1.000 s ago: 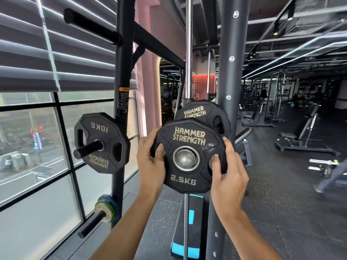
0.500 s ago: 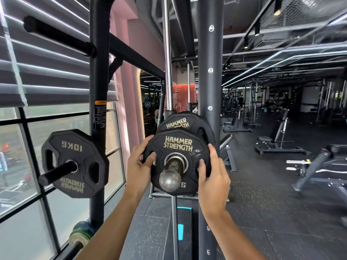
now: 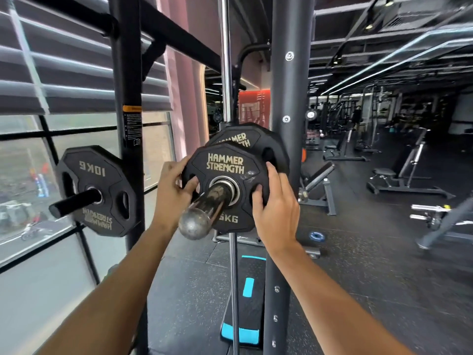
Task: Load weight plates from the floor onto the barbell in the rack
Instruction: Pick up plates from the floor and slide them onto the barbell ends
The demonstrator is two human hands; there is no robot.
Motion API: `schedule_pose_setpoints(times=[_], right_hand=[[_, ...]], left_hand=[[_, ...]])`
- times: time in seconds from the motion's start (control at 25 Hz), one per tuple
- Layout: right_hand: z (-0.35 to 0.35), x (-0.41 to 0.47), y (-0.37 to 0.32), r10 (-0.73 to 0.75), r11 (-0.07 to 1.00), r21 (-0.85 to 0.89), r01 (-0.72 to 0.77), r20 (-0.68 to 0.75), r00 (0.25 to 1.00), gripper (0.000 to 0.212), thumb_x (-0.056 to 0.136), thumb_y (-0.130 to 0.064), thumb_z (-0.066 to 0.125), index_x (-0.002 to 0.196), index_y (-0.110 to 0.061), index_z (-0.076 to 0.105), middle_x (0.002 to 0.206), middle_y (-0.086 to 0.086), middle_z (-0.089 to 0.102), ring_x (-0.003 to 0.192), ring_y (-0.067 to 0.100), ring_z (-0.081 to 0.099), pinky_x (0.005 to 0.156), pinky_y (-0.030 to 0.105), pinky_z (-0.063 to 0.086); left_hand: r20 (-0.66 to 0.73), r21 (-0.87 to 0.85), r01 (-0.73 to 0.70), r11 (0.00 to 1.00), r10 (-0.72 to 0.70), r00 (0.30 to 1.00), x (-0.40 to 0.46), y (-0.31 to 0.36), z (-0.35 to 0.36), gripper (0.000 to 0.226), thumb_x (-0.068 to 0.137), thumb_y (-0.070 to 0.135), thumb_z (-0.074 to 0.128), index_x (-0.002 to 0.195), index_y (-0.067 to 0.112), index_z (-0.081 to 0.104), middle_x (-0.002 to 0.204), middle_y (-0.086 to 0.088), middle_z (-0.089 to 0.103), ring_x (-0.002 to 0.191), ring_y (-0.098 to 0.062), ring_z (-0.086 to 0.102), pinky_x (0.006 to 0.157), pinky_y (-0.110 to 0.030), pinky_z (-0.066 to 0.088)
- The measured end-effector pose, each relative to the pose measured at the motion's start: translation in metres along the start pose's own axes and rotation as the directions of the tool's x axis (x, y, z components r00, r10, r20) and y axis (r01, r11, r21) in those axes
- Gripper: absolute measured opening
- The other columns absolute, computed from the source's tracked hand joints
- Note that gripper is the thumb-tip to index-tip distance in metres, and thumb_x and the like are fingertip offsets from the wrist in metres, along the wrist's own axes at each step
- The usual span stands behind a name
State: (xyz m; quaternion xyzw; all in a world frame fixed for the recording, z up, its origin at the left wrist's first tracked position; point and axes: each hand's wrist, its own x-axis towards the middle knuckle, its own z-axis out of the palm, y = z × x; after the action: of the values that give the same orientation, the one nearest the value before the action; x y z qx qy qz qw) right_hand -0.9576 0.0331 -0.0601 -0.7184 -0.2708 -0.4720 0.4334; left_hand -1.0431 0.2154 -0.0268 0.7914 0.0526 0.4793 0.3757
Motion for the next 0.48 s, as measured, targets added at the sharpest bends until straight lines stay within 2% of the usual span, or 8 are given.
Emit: schedule_pose_setpoints(times=[0.08,0.12,0.2,0.28,0.4,0.48], right_hand=[[0.001,0.007,0.007,-0.040,0.997,0.069,0.038,0.026,0.999,0.045,0.093,-0.018,0.051,0.137,-0.006,0.053,0.107,0.006,0.061,0.099,0.023,0.063,0.072,0.031,0.052],[0.001,0.010,0.012,-0.062,0.992,0.109,0.057,0.041,0.997,0.046,0.093,-0.019,0.050,0.137,-0.005,0.052,0.108,0.007,0.060,0.101,0.024,0.063,0.074,0.032,0.052],[0.005,0.014,0.019,-0.101,0.980,0.175,0.090,0.052,0.994,0.046,0.095,-0.021,0.049,0.138,-0.005,0.051,0.110,0.007,0.060,0.100,0.024,0.062,0.077,0.030,0.051],[0.010,0.017,0.024,-0.119,0.964,0.244,0.107,0.035,0.992,0.045,0.095,-0.021,0.049,0.136,-0.003,0.052,0.109,0.008,0.060,0.097,0.024,0.061,0.078,0.029,0.049],[0.021,0.019,0.028,-0.100,0.936,0.339,0.090,0.013,0.995,0.043,0.094,-0.020,0.050,0.133,-0.002,0.055,0.107,0.009,0.061,0.093,0.025,0.061,0.078,0.028,0.047],[0.028,0.022,0.036,-0.096,0.913,0.399,0.087,0.002,0.995,0.043,0.095,-0.021,0.049,0.133,-0.001,0.056,0.107,0.009,0.062,0.096,0.026,0.062,0.083,0.028,0.047]], left_hand=[[0.006,0.151,-0.005,0.989,0.004,1.000,0.003,0.003,0.000,0.061,0.088,-0.007,0.067,0.141,0.019,0.053,0.103,-0.010,0.044,0.086,-0.003,0.047,0.086,-0.008,0.042],[0.012,0.209,-0.002,0.978,-0.001,1.000,0.005,0.002,0.001,0.062,0.086,-0.005,0.070,0.140,0.021,0.055,0.103,-0.011,0.049,0.086,-0.007,0.050,0.086,-0.014,0.046],[0.038,0.243,0.019,0.970,-0.029,0.999,0.011,0.000,-0.001,0.059,0.083,0.005,0.074,0.136,0.025,0.061,0.106,-0.012,0.061,0.089,-0.022,0.060,0.088,-0.038,0.055],[0.059,0.281,0.018,0.959,-0.036,0.998,0.018,-0.004,-0.003,0.055,0.078,0.012,0.073,0.130,0.027,0.065,0.107,-0.010,0.069,0.093,-0.030,0.067,0.086,-0.051,0.056],[0.031,0.362,0.050,0.931,-0.065,0.997,0.023,-0.004,0.000,0.052,0.079,0.001,0.074,0.125,0.024,0.068,0.100,-0.005,0.074,0.088,-0.028,0.071,0.083,-0.049,0.057],[0.031,0.334,0.073,0.940,-0.088,0.996,0.024,-0.007,0.006,0.056,0.080,-0.001,0.075,0.128,0.026,0.066,0.103,-0.002,0.073,0.088,-0.025,0.070,0.083,-0.047,0.057]])
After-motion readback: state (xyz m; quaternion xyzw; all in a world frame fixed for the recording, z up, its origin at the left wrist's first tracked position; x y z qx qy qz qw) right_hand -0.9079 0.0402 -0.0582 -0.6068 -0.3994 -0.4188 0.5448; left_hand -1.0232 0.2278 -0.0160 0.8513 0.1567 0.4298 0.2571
